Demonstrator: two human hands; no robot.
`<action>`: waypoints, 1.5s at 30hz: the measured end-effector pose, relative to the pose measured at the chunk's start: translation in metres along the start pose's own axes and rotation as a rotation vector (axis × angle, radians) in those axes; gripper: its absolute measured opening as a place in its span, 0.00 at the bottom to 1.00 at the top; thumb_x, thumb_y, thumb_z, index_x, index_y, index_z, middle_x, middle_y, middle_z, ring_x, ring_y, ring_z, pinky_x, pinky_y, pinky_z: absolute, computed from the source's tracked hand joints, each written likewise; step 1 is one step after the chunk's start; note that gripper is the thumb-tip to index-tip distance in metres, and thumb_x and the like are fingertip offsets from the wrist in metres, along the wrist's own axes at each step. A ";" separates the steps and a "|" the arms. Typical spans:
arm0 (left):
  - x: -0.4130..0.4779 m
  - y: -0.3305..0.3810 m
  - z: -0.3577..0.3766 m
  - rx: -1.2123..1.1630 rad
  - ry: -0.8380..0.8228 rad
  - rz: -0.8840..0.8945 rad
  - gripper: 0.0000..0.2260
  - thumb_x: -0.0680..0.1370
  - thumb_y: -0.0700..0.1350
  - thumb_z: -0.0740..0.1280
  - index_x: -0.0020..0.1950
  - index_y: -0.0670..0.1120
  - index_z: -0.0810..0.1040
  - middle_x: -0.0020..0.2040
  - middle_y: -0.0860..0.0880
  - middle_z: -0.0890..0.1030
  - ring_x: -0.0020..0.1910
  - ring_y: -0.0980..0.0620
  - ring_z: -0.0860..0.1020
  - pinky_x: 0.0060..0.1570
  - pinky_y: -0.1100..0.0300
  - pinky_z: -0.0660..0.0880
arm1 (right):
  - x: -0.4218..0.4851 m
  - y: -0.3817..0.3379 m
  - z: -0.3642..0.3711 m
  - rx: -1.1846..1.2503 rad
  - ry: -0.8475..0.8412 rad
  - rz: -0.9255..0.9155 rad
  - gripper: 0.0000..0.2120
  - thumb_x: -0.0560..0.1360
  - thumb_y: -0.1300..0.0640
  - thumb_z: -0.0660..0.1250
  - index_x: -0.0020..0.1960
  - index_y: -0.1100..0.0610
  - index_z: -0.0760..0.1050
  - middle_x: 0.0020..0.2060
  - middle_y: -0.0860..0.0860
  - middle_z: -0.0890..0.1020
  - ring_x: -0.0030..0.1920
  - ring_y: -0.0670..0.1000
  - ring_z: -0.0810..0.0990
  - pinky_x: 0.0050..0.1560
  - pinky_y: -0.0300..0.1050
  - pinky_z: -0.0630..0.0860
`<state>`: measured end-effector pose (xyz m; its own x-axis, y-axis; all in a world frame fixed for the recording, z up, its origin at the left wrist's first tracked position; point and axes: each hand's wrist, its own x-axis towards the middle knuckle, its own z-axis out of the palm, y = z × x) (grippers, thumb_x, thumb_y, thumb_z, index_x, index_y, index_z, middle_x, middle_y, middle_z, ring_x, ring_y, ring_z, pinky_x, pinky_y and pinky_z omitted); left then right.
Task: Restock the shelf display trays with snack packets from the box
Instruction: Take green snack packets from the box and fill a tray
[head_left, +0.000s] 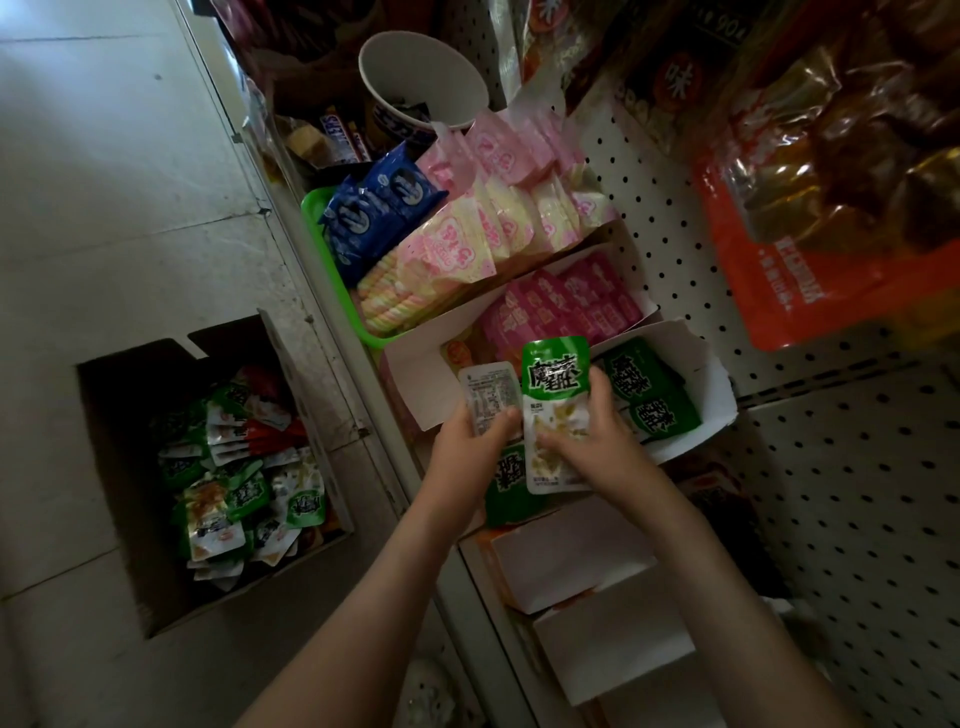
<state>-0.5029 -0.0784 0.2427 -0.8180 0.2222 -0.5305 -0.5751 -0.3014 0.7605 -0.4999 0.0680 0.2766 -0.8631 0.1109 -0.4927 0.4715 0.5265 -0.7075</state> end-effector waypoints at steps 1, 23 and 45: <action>0.000 0.000 0.000 -0.004 0.002 0.003 0.06 0.79 0.42 0.67 0.53 0.52 0.76 0.51 0.50 0.84 0.49 0.52 0.83 0.48 0.57 0.80 | 0.000 -0.001 -0.001 0.066 0.005 -0.005 0.28 0.76 0.55 0.68 0.70 0.43 0.58 0.61 0.50 0.76 0.57 0.52 0.79 0.55 0.55 0.78; -0.003 0.003 0.006 0.198 0.073 -0.012 0.07 0.83 0.49 0.58 0.58 0.54 0.74 0.52 0.53 0.82 0.53 0.55 0.80 0.58 0.51 0.76 | -0.002 0.007 -0.053 -0.245 0.505 0.051 0.09 0.74 0.62 0.69 0.48 0.58 0.69 0.37 0.48 0.73 0.39 0.50 0.74 0.35 0.43 0.71; -0.002 0.009 -0.001 -0.077 0.070 -0.113 0.11 0.82 0.41 0.53 0.50 0.40 0.75 0.41 0.42 0.80 0.37 0.50 0.79 0.35 0.60 0.75 | -0.026 0.004 0.009 -0.648 -0.195 -0.316 0.46 0.70 0.61 0.66 0.75 0.38 0.42 0.75 0.43 0.49 0.74 0.48 0.48 0.75 0.53 0.50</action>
<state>-0.5064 -0.0825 0.2503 -0.7449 0.1947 -0.6382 -0.6607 -0.3486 0.6648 -0.4738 0.0598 0.2826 -0.8635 -0.2481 -0.4392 -0.0468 0.9064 -0.4199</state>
